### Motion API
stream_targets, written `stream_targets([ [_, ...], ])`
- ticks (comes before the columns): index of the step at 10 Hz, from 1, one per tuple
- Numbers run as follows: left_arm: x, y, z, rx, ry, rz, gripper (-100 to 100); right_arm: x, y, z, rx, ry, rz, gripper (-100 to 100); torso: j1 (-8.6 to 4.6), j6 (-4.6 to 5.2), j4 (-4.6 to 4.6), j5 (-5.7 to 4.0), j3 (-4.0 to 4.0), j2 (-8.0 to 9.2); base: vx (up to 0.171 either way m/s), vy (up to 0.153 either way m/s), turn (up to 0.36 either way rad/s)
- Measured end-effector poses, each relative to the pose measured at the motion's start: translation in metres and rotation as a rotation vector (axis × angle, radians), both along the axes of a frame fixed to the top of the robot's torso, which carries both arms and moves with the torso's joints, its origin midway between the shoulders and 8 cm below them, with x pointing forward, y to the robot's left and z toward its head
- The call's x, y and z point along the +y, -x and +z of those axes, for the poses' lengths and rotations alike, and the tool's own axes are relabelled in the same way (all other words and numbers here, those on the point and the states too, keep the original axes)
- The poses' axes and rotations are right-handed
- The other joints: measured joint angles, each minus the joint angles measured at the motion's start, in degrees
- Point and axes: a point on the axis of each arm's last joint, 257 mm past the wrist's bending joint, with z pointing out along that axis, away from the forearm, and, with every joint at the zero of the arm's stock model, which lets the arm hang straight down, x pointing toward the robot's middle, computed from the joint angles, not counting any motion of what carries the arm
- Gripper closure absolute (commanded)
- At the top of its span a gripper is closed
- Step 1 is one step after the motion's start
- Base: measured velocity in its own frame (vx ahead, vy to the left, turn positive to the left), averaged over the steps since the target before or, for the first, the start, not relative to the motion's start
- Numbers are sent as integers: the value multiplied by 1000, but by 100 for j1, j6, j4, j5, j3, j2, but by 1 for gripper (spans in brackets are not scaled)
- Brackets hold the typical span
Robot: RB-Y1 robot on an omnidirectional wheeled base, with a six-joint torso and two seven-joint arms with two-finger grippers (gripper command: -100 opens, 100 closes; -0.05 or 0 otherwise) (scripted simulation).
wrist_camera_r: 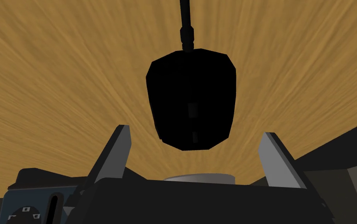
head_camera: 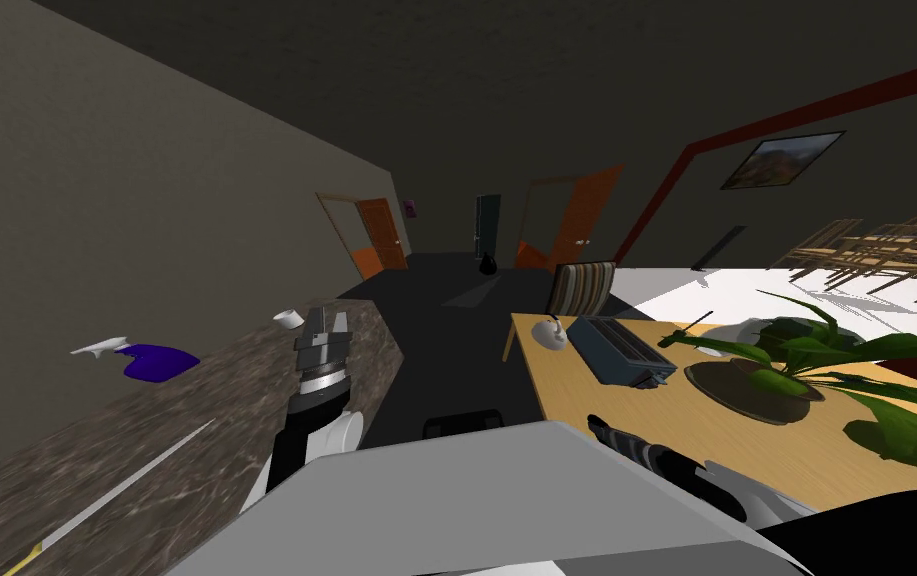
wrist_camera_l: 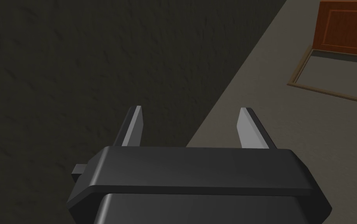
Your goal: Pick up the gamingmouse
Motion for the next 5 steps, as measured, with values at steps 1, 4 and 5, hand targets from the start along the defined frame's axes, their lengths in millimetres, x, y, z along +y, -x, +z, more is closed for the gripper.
stream_targets([
  [1, 0, 0, 0, 0, 0, 0, 0, 3, -2, -4, -3, 0, -4, -100, -7, 1, 1, -1, 2, 3, -25, -54, 52],
  [4, 0, 0, 0, 0, 0, 0, 0, 9, -5, -14, -7, -1, -14, 100, -1, 3, 1, 0, 3, 5, -9, -25, 20],
  [5, 0, 0, 0, 0, 0, 0, 0, 10, -5, -14, -8, -3, -13, 100, 3, 4, -1, 1, 1, 2, 0, 0, 0],
])
